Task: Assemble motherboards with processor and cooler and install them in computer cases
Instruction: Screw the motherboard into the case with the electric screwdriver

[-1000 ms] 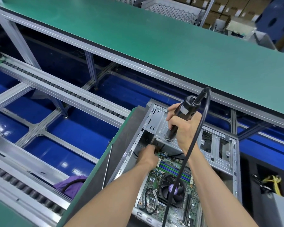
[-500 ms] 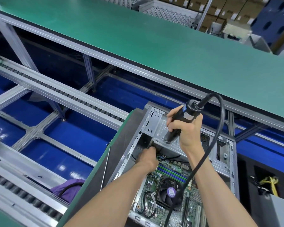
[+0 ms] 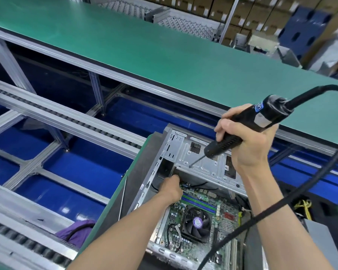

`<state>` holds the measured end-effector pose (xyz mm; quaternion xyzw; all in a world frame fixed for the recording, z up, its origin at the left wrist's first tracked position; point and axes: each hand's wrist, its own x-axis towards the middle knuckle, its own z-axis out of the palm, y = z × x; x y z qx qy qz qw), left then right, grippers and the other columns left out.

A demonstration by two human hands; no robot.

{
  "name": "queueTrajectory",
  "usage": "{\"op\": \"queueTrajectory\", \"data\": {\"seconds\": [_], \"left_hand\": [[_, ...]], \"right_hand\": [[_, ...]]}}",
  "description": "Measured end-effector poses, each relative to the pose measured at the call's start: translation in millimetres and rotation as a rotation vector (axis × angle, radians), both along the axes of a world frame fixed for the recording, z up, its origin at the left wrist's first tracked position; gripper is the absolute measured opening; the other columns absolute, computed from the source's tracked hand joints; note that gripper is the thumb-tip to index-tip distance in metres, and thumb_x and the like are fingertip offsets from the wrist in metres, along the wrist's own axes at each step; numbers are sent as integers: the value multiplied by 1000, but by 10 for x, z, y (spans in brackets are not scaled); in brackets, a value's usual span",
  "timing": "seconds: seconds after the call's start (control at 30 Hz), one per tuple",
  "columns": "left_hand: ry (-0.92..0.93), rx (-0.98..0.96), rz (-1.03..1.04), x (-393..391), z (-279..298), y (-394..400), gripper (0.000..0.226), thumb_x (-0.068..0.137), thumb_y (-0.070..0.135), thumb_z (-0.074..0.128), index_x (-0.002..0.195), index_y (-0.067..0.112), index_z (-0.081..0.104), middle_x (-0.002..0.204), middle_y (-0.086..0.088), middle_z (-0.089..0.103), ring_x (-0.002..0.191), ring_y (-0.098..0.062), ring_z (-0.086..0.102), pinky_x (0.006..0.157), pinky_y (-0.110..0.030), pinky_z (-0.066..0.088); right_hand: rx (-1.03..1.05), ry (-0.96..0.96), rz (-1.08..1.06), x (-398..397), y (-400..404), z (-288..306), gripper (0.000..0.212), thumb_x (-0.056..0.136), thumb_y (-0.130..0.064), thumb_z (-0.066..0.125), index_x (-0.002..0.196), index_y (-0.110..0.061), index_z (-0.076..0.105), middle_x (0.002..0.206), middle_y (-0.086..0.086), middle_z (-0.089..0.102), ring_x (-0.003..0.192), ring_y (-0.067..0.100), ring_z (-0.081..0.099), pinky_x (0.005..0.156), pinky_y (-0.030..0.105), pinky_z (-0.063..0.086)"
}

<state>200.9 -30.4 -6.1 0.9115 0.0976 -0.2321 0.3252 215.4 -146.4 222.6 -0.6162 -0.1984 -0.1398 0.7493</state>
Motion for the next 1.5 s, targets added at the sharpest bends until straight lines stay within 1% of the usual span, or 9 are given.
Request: {"op": "queueTrajectory", "data": {"seconds": [0.13,0.27,0.4,0.5,0.6,0.73,1.03,1.37,1.5], "left_hand": [[-39,-263,242,-93,94,5,21,95,2,47,105,0,65,94,-12,67,77,-24,65,69,-33,58],[124,-1026,839,-215,326,4,18,101,7,49,97,-2,64,62,-6,46,38,-11,25,35,-22,23],[252,-1660,1136,-364,495,92,31,107,21,45,82,3,54,46,4,33,34,-7,23,32,-19,22],[254,-1861,1165,-512,571,104,29,105,20,49,84,3,57,61,-3,50,49,-11,42,50,-26,46],[217,-1906,1060,-626,642,109,36,105,19,46,102,-10,66,85,-18,68,85,-29,66,84,-45,55],[222,-1985,905,-708,709,136,46,93,1,28,126,-16,55,126,-32,62,120,-45,61,104,-51,46],[193,-2056,782,-724,717,164,70,62,-16,17,121,-23,52,131,-38,56,111,-52,63,96,-61,45],[230,-2096,751,-711,673,173,77,62,-21,18,136,-22,39,139,-40,47,129,-56,47,102,-59,45],[294,-1980,880,-741,647,174,52,81,-7,30,126,-24,50,123,-44,57,110,-56,62,80,-51,60]], "right_hand": [[60,-52,-53,-152,-72,262,5,68,-5,71,69,-9,67,57,12,59,41,28,48,51,29,41],[116,24,-86,-320,-83,363,8,66,-5,69,64,-9,62,55,13,55,41,25,41,52,32,36],[152,58,-83,-530,-41,372,11,65,-5,68,59,-12,62,54,11,53,42,24,40,52,31,35],[193,69,-63,-668,-26,363,12,64,-5,68,59,-13,61,55,13,52,41,24,39,52,31,36],[226,72,-37,-763,-10,356,11,65,-4,67,60,-11,60,55,13,52,41,24,39,52,31,37],[218,68,-45,-842,19,314,11,66,-4,67,60,-12,62,54,12,52,41,22,39,52,32,35],[224,54,-49,-895,7,245,17,67,-1,65,59,-16,64,55,8,54,41,22,41,51,30,38],[255,75,-95,-850,-21,290,17,67,4,61,59,-11,61,55,12,52,41,22,40,51,30,36],[264,63,-106,-819,-53,310,15,66,1,64,60,-12,62,54,11,52,41,22,40,52,30,37]]}}
